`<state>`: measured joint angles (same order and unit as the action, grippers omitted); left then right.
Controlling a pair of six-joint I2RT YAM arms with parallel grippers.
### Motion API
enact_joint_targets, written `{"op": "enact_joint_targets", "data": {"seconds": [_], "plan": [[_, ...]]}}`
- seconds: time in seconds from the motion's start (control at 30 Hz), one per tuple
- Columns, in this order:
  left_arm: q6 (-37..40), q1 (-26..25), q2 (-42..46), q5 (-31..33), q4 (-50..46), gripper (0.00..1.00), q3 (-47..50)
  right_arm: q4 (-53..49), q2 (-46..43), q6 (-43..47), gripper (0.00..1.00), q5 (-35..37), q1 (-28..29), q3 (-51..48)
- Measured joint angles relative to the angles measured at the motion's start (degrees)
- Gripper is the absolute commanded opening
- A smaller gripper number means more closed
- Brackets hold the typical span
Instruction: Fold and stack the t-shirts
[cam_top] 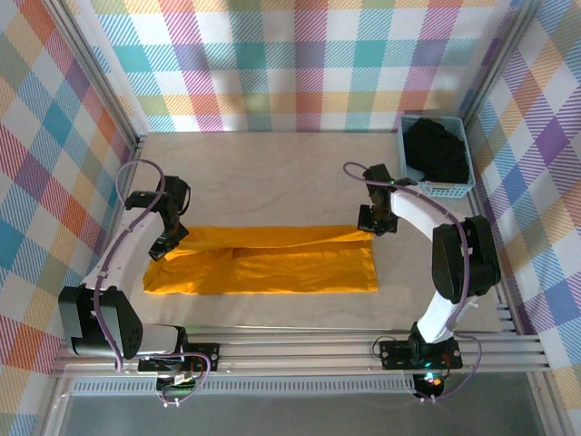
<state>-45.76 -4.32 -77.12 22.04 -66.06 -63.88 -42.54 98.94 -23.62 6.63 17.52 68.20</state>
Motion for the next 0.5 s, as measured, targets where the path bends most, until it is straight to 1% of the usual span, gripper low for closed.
{"op": "enact_joint_targets", "data": {"seconds": [0.2, 0.5], "plan": [[-1.46, 0.00, -0.02, -2.45, -0.02, 0.00, 4.13, -0.94, 0.02, -0.81, 0.00, -0.26, 0.44, -0.02], [-1.86, 0.00, -0.52, -3.54, 0.02, 0.00, 4.50, -2.60, 0.02, -1.29, 0.00, -0.22, 0.52, -0.02]]}}
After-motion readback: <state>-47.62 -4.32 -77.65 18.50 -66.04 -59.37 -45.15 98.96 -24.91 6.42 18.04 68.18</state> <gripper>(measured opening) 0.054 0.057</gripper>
